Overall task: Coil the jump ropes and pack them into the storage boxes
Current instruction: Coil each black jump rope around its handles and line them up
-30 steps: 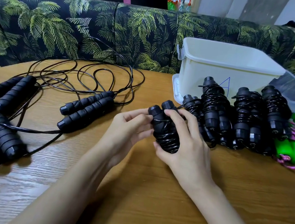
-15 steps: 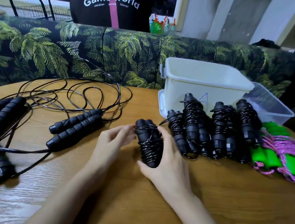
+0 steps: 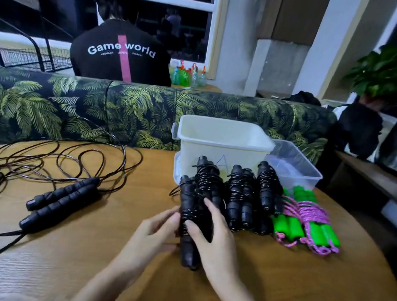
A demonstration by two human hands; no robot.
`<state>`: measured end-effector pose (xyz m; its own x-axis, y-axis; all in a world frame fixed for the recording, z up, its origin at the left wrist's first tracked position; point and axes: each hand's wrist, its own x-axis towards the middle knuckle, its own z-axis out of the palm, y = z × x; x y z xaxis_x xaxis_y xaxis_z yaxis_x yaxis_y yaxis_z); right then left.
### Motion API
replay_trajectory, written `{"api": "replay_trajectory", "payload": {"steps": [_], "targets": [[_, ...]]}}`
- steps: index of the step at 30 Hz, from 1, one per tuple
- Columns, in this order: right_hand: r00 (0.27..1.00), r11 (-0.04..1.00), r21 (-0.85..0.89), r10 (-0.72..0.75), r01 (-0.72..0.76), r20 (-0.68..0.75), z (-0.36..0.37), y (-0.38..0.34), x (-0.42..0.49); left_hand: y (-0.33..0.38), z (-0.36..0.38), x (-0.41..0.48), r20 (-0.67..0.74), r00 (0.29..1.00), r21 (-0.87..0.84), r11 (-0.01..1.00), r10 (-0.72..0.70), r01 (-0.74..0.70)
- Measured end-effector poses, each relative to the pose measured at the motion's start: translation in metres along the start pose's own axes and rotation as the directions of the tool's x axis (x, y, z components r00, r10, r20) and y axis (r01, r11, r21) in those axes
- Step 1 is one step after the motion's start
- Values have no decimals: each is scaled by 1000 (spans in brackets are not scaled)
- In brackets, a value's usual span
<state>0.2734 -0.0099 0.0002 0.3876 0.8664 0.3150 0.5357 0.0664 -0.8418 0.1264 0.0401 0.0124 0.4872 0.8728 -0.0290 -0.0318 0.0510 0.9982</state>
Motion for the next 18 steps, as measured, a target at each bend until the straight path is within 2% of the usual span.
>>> {"api": "replay_trajectory", "payload": {"steps": [2,4,6,7,8,10,12,14,16,18], "targets": [[997,1000,-6,-19,19,77,-6,5,-3,1,16,-3,-26,1000,-62,998,-8,6],[987,993,-113,-6,24,160,-17,12,-7,0,29,-4,-62,996,-105,993,-68,61],[995,979,-204,9,12,102,-31,19,-9,1,44,-4,-16,995,-108,989,-101,99],[999,985,-172,3,4,42,-40,21,-11,4,52,-3,30,996,-90,992,-90,92],[1000,995,-98,-1,-1,-20,-51,23,-11,7,60,-1,67,997,-46,998,-49,53],[991,1000,5,7,-7,-131,-76,30,-8,13,71,11,60,991,148,981,118,-126],[969,999,-41,5,-16,-246,-106,39,0,14,77,31,-13,949,400,871,316,-284],[949,968,-231,25,-101,-314,-135,45,17,14,83,49,-45,907,584,748,419,-317],[938,881,-420,72,-220,-339,-158,56,38,12,92,63,1,875,713,614,483,-340],[939,821,-510,84,-255,-334,-174,68,57,12,104,74,78,852,771,511,518,-381]]}}
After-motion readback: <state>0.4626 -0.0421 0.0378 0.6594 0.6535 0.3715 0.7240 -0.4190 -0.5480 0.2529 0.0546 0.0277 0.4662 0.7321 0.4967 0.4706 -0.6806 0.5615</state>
